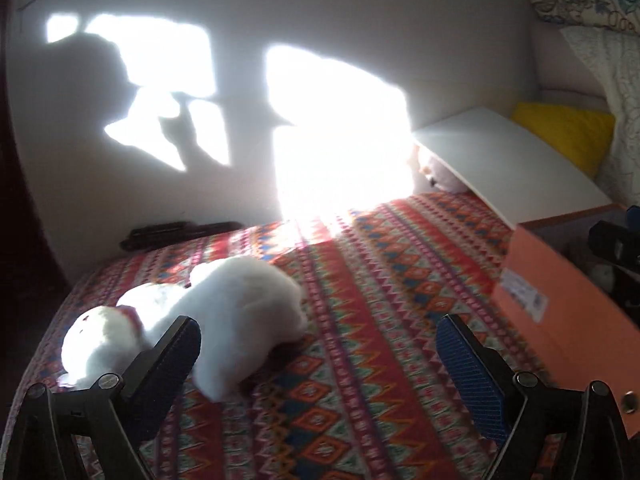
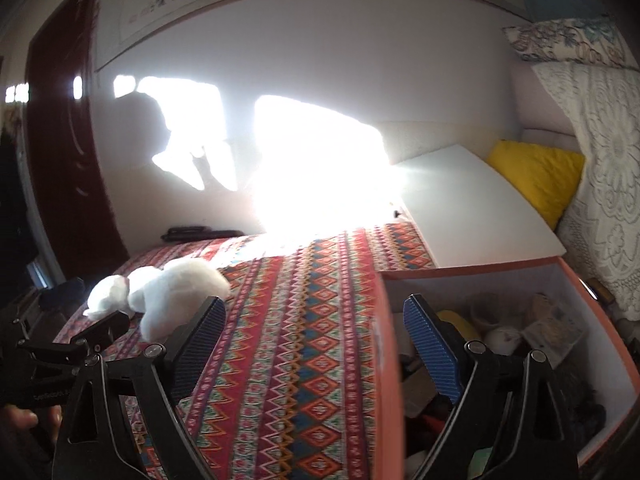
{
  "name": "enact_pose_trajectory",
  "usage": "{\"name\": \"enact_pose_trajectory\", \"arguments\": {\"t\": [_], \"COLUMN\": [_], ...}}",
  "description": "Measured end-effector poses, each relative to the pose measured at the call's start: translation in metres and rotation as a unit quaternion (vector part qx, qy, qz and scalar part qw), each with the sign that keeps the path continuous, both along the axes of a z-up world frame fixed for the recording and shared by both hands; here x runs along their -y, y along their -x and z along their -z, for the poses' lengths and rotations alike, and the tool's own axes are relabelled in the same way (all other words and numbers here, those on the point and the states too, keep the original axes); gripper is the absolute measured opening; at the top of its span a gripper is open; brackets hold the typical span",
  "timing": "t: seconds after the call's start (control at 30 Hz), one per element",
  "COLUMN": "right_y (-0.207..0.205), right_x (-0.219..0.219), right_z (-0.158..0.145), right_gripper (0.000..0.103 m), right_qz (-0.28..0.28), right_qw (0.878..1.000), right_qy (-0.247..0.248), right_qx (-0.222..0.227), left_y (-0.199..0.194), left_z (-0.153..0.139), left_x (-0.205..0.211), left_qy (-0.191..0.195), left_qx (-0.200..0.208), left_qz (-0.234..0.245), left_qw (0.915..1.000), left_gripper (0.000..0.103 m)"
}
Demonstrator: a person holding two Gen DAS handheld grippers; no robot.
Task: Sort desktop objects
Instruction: 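Move both tools back to the white plush toys on the bedspread, then grasp one white plush toy with the left tool while the right tool grasps the other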
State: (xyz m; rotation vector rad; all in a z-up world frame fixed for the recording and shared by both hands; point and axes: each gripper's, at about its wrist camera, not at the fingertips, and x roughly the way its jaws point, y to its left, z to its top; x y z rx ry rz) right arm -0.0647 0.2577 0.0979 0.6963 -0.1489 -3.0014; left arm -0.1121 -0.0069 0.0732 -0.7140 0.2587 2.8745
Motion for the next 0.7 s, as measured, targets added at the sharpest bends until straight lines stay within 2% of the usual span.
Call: {"name": "enact_pose_trajectory", "arguments": {"t": [0.1,0.17,0.2,0.23,0.27,0.33,0.4,0.43,0.5,0.57,0.63,0.7], "right_y": [0.025,0.046,0.058,0.074,0.091,0.128,0.161,0.174,0.198,0.218,0.24,0.262], "right_x": [0.051,0.074,0.082,0.086,0.09,0.101,0.116,0.122,0.134,0.144,0.156,0.169], "right_z": [0.015,0.029,0.038,0.052,0.066,0.105,0.145,0.161,0.188,0.21,0.226,0.232], "right_gripper": [0.095,0.097,0.099,0.099,0.101,0.103,0.103,0.103,0.103,0.103,0.103,0.103], "right_qz": [-0.066,-0.117,-0.142,-0.164,-0.184,-0.195,-0.18,-0.174,-0.159,-0.134,-0.121,-0.121], "right_qw": [0.997,0.988,0.977,0.959,0.934,0.872,0.815,0.794,0.768,0.764,0.762,0.763], "right_qy": [0.019,0.084,0.137,0.209,0.279,0.407,0.491,0.522,0.559,0.571,0.572,0.572], "right_qx": [0.025,0.055,0.076,0.102,0.128,0.192,0.248,0.258,0.269,0.271,0.279,0.276], "left_y": [0.017,0.031,0.038,0.047,0.055,0.073,0.091,0.099,0.117,0.136,0.159,0.182], "left_z": [0.022,0.037,0.044,0.051,0.057,0.07,0.083,0.09,0.105,0.119,0.131,0.14], "left_x": [0.054,0.082,0.093,0.102,0.109,0.118,0.122,0.124,0.121,0.12,0.121,0.121], "left_qy": [0.034,0.068,0.09,0.111,0.133,0.168,0.205,0.223,0.277,0.319,0.338,0.345], "left_qx": [0.01,0.015,0.017,0.02,0.023,0.032,0.039,0.043,0.038,0.034,0.038,0.043], "left_qz": [-0.048,-0.074,-0.085,-0.094,-0.103,-0.106,-0.104,-0.104,-0.107,-0.111,-0.109,-0.093], "left_qw": [0.9982,0.9948,0.9922,0.9891,0.9854,0.9795,0.9724,0.9682,0.9542,0.9407,0.9339,0.9331], "left_gripper": [0.099,0.099,0.099,0.099,0.099,0.099,0.099,0.099,0.099,0.099,0.099,0.103]}}
